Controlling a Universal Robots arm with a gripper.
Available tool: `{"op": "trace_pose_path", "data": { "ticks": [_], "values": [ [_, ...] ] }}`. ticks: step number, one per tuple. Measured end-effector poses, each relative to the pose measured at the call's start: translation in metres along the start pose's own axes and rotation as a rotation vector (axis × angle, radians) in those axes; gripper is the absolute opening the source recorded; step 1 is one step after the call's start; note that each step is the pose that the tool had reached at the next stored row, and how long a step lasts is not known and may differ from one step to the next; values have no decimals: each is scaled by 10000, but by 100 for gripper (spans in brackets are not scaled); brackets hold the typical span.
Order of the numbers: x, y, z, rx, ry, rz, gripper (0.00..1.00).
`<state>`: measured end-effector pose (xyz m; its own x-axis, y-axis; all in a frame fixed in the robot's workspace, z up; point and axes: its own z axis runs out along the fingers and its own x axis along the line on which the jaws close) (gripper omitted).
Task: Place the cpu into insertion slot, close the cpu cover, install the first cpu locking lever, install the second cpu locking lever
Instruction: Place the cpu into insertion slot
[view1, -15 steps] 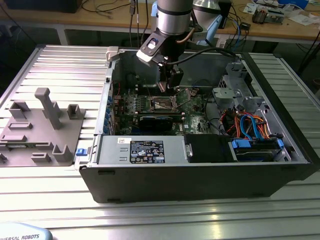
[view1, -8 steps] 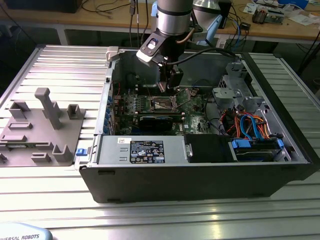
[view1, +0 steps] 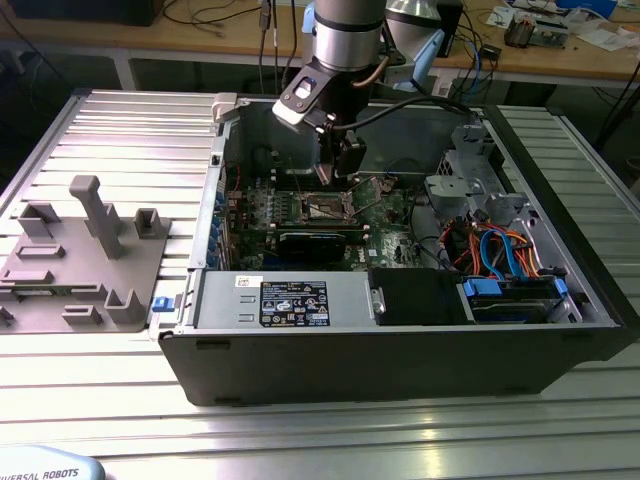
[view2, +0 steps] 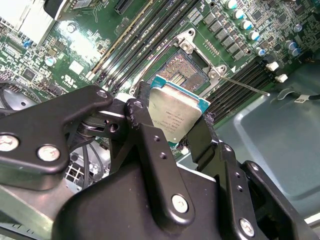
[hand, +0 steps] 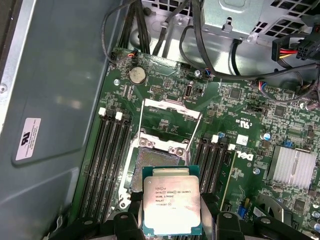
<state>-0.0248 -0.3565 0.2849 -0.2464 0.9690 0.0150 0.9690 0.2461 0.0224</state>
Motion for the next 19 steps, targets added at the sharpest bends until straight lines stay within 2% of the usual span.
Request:
{"op": "trace_pose_path", "data": {
  "ticks": [19],
  "values": [
    [0,0,10,-2,-3,116,54]
  ]
}}
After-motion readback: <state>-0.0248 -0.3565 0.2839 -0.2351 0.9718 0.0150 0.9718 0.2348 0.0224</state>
